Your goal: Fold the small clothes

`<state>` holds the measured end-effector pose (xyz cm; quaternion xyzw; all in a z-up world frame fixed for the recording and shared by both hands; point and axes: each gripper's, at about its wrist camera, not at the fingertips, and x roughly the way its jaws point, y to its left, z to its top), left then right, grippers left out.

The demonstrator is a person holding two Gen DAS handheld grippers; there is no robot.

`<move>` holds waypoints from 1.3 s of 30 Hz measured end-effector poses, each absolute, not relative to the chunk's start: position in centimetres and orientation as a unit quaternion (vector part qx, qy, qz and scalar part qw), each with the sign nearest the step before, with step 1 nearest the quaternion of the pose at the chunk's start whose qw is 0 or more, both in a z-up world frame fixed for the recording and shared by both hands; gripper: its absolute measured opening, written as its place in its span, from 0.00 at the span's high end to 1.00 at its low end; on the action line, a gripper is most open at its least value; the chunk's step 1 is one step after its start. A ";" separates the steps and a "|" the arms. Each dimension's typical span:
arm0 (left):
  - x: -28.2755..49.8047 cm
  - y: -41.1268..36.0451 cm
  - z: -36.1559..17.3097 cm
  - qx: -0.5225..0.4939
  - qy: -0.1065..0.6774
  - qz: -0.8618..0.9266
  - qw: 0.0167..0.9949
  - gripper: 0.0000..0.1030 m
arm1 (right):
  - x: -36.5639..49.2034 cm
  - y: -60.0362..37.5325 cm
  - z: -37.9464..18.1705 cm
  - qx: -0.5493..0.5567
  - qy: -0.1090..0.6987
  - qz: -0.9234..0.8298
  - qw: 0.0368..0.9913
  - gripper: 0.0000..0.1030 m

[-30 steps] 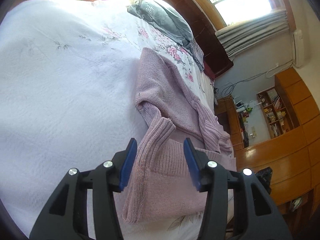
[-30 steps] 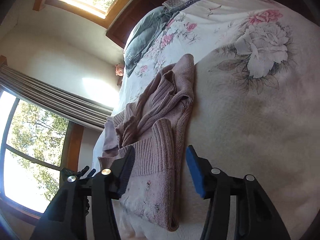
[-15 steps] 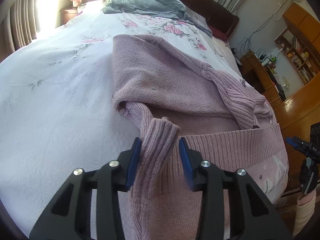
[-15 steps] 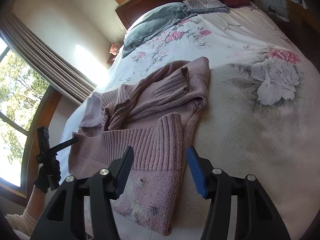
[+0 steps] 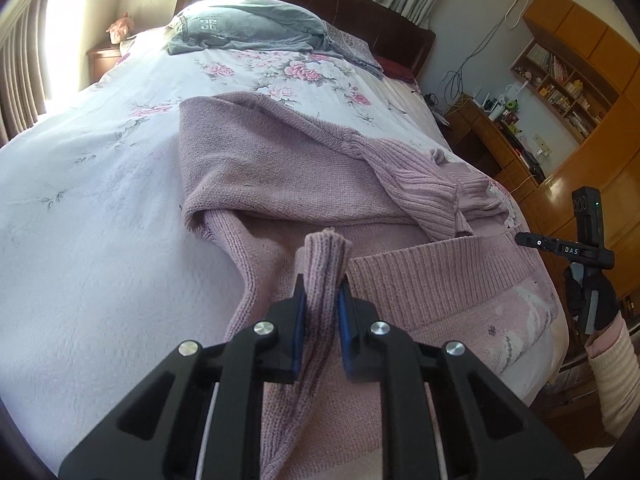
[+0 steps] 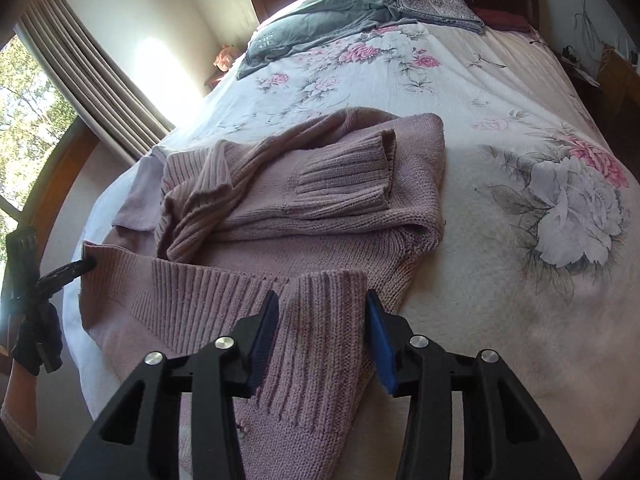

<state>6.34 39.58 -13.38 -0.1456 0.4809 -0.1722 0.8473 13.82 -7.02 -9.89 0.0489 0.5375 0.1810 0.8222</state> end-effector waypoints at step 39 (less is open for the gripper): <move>13.4 43.4 -4.6 -0.229 0.317 -0.170 0.905 0.89 | 17.9 -7.4 5.5 0.091 0.385 0.262 0.880 0.91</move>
